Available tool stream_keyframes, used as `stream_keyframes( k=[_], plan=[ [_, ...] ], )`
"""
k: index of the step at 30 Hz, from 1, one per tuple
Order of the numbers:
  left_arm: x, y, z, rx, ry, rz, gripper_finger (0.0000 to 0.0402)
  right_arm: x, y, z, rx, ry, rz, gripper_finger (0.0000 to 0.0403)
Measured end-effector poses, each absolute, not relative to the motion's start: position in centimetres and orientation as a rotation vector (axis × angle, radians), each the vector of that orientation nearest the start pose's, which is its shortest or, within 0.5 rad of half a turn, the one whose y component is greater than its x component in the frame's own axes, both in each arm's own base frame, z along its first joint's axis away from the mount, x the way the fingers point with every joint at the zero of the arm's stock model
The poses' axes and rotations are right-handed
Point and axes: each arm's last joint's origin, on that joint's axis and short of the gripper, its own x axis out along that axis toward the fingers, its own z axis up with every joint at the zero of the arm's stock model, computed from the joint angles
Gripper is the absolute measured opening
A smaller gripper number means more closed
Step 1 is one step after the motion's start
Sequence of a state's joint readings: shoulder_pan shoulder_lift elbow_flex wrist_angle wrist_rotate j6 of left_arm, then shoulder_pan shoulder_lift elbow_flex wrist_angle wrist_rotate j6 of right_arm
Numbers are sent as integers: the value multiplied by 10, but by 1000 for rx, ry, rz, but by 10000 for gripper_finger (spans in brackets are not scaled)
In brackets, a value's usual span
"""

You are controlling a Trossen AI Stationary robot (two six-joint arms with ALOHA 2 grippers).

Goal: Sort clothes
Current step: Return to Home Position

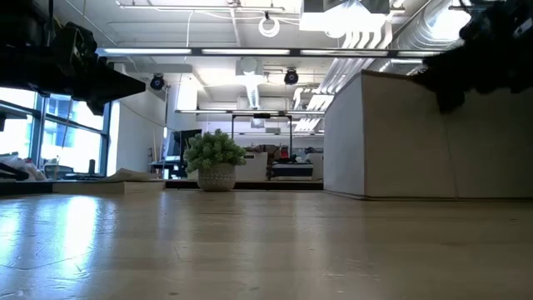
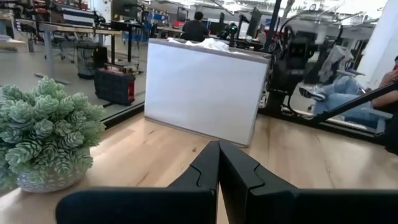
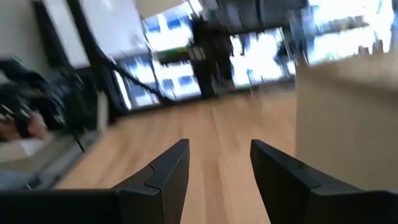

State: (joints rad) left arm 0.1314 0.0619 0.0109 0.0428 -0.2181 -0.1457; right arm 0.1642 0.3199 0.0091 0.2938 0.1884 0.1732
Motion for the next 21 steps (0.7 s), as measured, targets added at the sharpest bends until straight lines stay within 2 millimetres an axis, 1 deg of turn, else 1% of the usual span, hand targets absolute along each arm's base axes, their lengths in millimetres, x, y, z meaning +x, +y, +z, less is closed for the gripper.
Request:
stream_keyframes(
  k=[5, 9, 12, 15, 21],
  plan=[
    [99, 19, 167, -152, -20, 349, 1, 115, 12, 149, 271, 187, -100, 169],
    [99, 19, 167, -152, -20, 349, 1, 113, 12, 143, 514, 235, -135, 169],
    [99, 19, 167, -152, -20, 349, 1, 113, 13, 143, 611, 249, -100, 169],
    [99, 19, 167, -152, -20, 349, 1, 113, 14, 143, 634, 262, -74, 169],
    [99, 19, 167, -152, -20, 349, 1, 113, 15, 143, 606, 263, -60, 169]
  ],
)
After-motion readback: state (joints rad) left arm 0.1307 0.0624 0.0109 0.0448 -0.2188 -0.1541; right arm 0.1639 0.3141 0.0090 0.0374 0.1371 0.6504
